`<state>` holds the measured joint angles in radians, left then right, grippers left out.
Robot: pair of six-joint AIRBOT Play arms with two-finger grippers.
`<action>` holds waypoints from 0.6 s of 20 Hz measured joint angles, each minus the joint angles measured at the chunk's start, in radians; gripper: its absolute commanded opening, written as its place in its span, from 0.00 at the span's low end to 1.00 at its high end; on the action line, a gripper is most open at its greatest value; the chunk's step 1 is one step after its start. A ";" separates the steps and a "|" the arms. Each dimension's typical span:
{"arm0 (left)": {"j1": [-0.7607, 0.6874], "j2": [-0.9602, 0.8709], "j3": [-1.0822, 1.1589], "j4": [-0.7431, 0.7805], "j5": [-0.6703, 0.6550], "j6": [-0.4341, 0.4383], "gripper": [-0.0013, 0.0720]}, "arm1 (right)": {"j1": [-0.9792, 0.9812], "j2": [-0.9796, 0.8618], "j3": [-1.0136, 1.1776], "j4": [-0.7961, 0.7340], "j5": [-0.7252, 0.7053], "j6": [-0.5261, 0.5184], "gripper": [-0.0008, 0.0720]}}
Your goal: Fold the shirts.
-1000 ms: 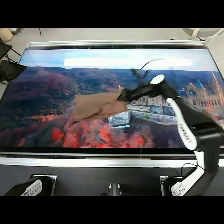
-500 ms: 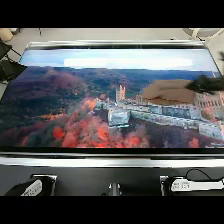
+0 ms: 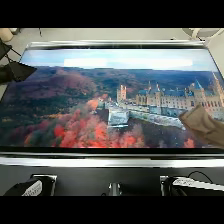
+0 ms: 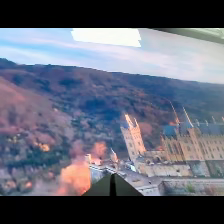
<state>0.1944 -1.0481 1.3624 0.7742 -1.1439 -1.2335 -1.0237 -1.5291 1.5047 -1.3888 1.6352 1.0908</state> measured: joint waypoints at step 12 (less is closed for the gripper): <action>-0.064 0.000 0.000 0.000 0.000 0.000 0.05 | -0.074 0.067 -0.460 -0.040 -0.178 0.035 0.05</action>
<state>0.1303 -1.0477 1.3624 0.7746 -1.1442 -1.2335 -1.0981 -1.4620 1.0447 -1.4284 1.4570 1.1263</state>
